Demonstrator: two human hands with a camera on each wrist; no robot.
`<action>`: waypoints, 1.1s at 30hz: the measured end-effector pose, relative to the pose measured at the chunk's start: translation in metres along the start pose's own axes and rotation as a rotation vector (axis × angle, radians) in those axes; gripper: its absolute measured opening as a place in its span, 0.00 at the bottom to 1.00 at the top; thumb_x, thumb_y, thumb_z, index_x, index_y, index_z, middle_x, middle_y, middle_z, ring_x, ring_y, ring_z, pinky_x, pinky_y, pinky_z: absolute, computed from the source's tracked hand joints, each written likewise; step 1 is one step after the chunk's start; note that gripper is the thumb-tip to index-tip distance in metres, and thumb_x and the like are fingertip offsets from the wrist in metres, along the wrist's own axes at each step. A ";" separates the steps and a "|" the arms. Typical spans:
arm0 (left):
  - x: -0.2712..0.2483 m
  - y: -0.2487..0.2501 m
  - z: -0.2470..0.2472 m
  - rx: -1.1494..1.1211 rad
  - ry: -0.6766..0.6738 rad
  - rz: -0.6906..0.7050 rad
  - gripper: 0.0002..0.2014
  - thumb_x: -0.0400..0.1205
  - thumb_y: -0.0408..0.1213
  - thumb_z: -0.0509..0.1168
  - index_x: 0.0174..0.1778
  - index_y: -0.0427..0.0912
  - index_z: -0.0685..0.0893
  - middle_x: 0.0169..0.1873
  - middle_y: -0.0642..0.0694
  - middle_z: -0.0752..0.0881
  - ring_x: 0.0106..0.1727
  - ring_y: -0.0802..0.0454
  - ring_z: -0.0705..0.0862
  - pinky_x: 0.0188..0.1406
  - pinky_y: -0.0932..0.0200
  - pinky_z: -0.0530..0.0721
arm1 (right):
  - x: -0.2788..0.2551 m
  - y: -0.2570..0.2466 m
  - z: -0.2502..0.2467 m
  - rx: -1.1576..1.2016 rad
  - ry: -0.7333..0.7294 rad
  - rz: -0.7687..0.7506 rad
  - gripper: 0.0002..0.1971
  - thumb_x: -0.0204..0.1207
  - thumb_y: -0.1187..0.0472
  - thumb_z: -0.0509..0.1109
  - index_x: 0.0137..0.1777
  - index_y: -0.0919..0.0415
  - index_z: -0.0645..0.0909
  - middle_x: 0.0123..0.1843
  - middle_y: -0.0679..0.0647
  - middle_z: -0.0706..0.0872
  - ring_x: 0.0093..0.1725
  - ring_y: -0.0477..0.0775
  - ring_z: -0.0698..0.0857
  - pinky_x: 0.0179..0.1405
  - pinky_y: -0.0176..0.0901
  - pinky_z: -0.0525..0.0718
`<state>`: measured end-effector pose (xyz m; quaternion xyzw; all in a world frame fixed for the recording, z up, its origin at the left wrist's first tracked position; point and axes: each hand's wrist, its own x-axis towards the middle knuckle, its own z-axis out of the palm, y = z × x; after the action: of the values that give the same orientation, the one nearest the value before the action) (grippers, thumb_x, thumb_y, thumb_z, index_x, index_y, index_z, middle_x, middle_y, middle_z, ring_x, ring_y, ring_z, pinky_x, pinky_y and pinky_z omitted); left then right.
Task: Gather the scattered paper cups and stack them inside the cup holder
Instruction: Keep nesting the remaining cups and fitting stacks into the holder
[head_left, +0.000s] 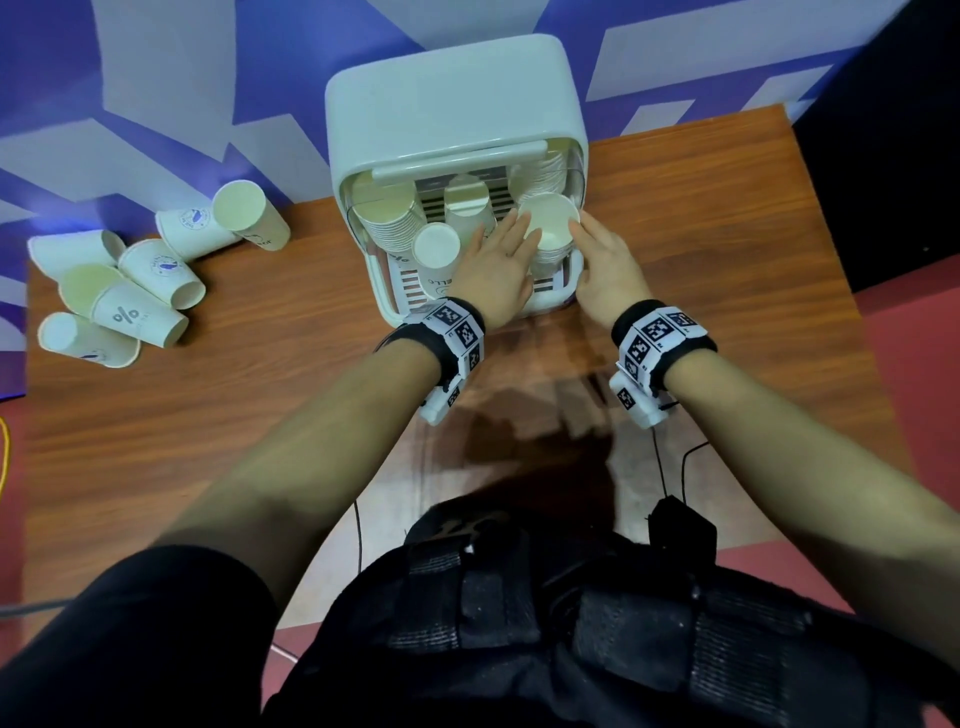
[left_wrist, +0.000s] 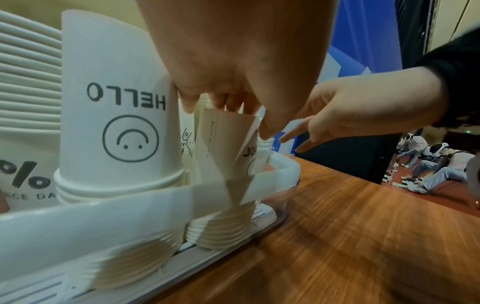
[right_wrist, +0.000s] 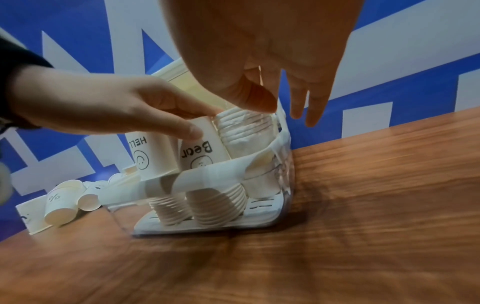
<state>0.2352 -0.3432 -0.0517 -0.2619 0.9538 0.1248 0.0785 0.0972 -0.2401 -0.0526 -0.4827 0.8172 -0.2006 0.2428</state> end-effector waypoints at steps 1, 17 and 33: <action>0.001 0.000 -0.001 0.003 -0.019 -0.004 0.30 0.85 0.40 0.56 0.83 0.41 0.57 0.85 0.42 0.50 0.85 0.46 0.47 0.82 0.41 0.49 | -0.001 -0.001 0.000 -0.014 -0.017 0.016 0.34 0.76 0.76 0.56 0.82 0.59 0.60 0.84 0.50 0.57 0.80 0.56 0.59 0.79 0.40 0.56; -0.060 -0.015 -0.030 -0.215 0.157 0.010 0.24 0.83 0.35 0.58 0.77 0.39 0.69 0.77 0.41 0.68 0.76 0.41 0.67 0.69 0.45 0.74 | -0.040 -0.062 -0.007 0.001 0.128 -0.052 0.28 0.78 0.73 0.56 0.79 0.60 0.66 0.82 0.59 0.60 0.81 0.59 0.59 0.81 0.47 0.58; -0.194 -0.144 -0.047 -0.252 0.311 -0.088 0.23 0.81 0.32 0.59 0.75 0.41 0.73 0.70 0.41 0.75 0.69 0.42 0.73 0.63 0.49 0.75 | -0.062 -0.203 0.086 0.078 0.123 -0.214 0.26 0.76 0.74 0.58 0.75 0.63 0.72 0.73 0.62 0.74 0.74 0.61 0.70 0.76 0.45 0.62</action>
<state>0.4713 -0.3828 0.0069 -0.3273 0.9189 0.1976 -0.0975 0.3140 -0.2857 0.0055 -0.5438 0.7662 -0.2863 0.1878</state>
